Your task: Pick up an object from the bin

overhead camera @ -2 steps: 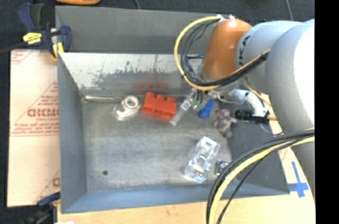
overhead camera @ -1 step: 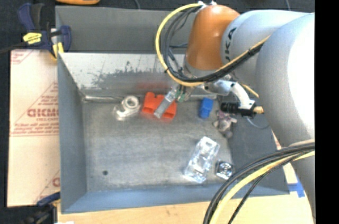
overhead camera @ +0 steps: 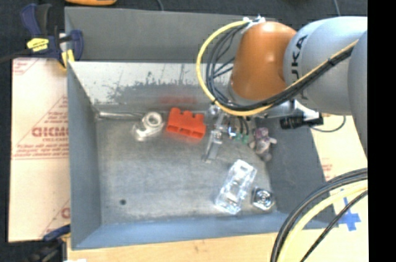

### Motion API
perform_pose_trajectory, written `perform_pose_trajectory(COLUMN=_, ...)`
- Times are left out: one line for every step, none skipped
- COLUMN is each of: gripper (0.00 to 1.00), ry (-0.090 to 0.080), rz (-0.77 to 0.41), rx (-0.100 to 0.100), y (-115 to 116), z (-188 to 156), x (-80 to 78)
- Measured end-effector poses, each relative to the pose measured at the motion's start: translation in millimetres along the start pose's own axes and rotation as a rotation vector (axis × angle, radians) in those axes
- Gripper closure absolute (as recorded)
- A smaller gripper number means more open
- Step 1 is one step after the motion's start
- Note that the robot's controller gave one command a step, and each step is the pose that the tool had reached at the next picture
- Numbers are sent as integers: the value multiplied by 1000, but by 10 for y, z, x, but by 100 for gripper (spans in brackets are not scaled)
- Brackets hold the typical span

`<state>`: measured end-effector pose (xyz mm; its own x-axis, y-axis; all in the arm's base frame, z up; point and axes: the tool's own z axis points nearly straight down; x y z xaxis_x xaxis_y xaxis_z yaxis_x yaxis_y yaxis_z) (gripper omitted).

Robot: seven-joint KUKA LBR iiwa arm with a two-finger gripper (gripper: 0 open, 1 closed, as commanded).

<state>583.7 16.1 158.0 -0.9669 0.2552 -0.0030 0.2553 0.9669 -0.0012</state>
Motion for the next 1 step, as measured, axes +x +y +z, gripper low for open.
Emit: perform_pose_trajectory(gripper=0, ry=-3, rz=36, rx=-3, y=81, z=790, x=-484)
